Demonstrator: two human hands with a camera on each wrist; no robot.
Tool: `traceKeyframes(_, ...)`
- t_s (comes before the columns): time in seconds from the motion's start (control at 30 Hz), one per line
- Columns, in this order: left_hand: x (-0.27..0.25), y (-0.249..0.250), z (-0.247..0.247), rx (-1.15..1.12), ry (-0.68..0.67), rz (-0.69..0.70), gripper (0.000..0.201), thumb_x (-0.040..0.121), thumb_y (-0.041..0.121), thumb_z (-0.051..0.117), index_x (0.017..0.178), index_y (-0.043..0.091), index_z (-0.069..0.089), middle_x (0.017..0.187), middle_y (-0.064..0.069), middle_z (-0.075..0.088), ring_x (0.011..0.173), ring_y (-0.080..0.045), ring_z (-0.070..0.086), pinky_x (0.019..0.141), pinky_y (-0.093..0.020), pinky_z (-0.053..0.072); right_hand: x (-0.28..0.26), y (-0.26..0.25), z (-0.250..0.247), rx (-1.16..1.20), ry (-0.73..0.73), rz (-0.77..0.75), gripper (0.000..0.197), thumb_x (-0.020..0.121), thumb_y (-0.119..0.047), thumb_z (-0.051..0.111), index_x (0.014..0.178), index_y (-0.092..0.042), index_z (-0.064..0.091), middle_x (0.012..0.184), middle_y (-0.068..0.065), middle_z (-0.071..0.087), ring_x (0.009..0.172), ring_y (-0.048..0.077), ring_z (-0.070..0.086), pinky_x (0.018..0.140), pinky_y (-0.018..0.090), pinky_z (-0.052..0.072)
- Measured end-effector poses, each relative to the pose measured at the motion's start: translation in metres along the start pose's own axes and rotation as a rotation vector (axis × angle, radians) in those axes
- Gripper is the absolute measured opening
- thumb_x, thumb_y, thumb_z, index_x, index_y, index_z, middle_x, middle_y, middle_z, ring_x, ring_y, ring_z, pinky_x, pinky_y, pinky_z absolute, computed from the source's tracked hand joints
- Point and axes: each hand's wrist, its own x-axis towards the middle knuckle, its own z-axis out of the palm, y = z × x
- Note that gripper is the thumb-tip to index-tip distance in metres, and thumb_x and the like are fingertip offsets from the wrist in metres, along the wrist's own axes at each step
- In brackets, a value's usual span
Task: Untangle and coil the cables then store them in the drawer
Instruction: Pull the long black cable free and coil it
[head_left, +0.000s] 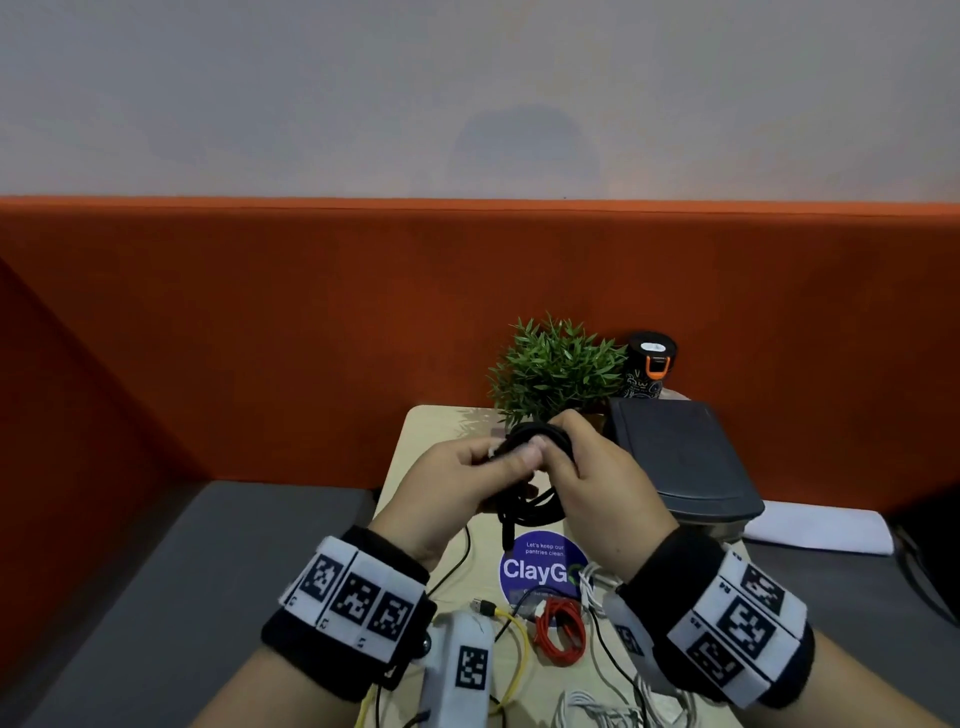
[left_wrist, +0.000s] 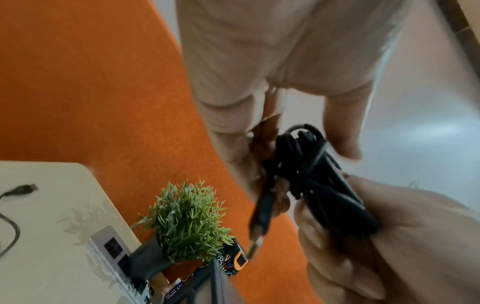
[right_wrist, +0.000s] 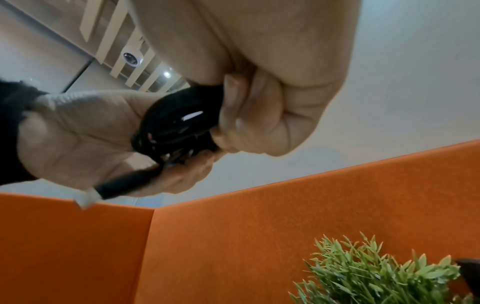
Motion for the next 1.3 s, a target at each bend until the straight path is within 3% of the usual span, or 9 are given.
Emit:
traceKeyframes(0.07,-0.002,-0.001,0.000,-0.022,-0.026,0.002,0.040,0.075,0.023,0.068,0.103,-0.005,0.066,0.092,-0.019,0.066,0.082,-0.023,0.066,0.072,-0.027,0.054,-0.001,0.001,0.000,-0.005,0.000,-0.014,0.019,0.099,-0.040,0.038,0.099,-0.022,0.046,0.083,-0.003,0.061,0.074,0.013,0.058,0.066,0.039,0.050)
traceKeyframes(0.27,-0.004,0.003,-0.007,-0.243,-0.149,-0.042,0.038,0.077,0.007,0.065,0.111,-0.009,0.062,0.101,-0.022,0.062,0.094,-0.032,0.059,0.092,-0.044,0.044,-0.006,-0.002,-0.002,0.329,-0.087,-0.085,0.023,0.095,-0.040,0.042,0.104,-0.022,0.052,0.080,-0.015,0.063,0.069,0.001,0.059,0.058,0.015,0.045)
traceKeyframes(0.4,0.000,0.012,-0.015,-0.349,-0.053,0.006,0.025,0.068,-0.005,0.059,0.077,0.010,0.076,0.079,-0.010,0.070,0.077,-0.024,0.065,0.080,-0.038,0.049,-0.007,0.012,-0.003,0.566,-0.108,0.038,0.027,0.103,-0.025,0.033,0.092,-0.019,0.057,0.057,0.005,0.050,0.049,0.021,0.036,0.044,0.022,0.028)
traceKeyframes(0.5,0.001,0.026,-0.018,-0.348,-0.011,0.032,0.032,0.084,-0.003,0.048,0.073,0.012,0.074,0.072,-0.006,0.066,0.073,-0.022,0.062,0.088,-0.041,0.048,-0.011,0.022,-0.002,0.513,-0.106,0.030,0.031,0.104,-0.020,0.033,0.083,-0.019,0.056,0.060,0.006,0.053,0.051,0.016,0.041,0.048,0.022,0.034)
traceKeyframes(0.63,0.003,0.025,-0.002,-0.137,0.075,-0.015,0.021,0.087,-0.006,0.047,0.088,0.000,0.068,0.075,-0.017,0.065,0.064,-0.020,0.061,0.061,-0.026,0.052,-0.015,0.011,-0.007,0.565,-0.072,-0.056,0.039,0.089,-0.063,0.042,0.105,-0.032,0.059,0.081,-0.004,0.063,0.062,0.018,0.056,0.054,0.021,0.040)
traceKeyframes(0.7,0.006,0.016,0.007,-0.109,0.115,-0.037,0.022,0.085,-0.007,0.052,0.102,-0.006,0.065,0.096,-0.030,0.066,0.080,-0.035,0.064,0.072,-0.039,0.053,-0.017,0.006,-0.013,0.399,-0.077,-0.081,0.057,0.068,-0.079,0.054,0.116,-0.048,0.048,0.096,-0.020,0.059,0.070,0.007,0.058,0.061,0.017,0.042)
traceKeyframes(0.93,0.008,-0.001,0.020,-0.096,0.102,-0.090,0.028,0.084,-0.009,0.051,0.110,-0.007,0.062,0.109,-0.032,0.063,0.105,-0.046,0.059,0.096,-0.056,0.045,-0.020,0.002,-0.009,0.248,0.077,-0.085,0.035,0.088,-0.021,0.065,0.108,-0.047,0.053,0.094,-0.016,0.064,0.080,0.000,0.063,0.068,0.019,0.054)
traceKeyframes(1.1,0.000,0.008,0.003,-0.130,-0.113,-0.077,0.035,0.076,0.007,0.064,0.109,-0.003,0.065,0.093,-0.012,0.067,0.079,-0.017,0.062,0.071,-0.024,0.053,-0.018,0.009,-0.022,0.366,0.040,-0.032,0.035,0.090,-0.014,0.062,0.113,-0.041,0.063,0.101,-0.012,0.070,0.069,0.009,0.062,0.052,0.023,0.050)
traceKeyframes(1.3,-0.005,0.002,-0.002,-0.253,-0.096,-0.019,0.042,0.070,0.004,0.063,0.112,0.002,0.064,0.089,-0.010,0.068,0.074,-0.015,0.066,0.067,-0.023,0.054,-0.016,0.010,-0.018,0.415,0.014,-0.041,0.037,0.091,-0.014,0.061,0.113,-0.044,0.063,0.103,-0.009,0.070,0.075,0.020,0.063,0.054,0.023,0.051)
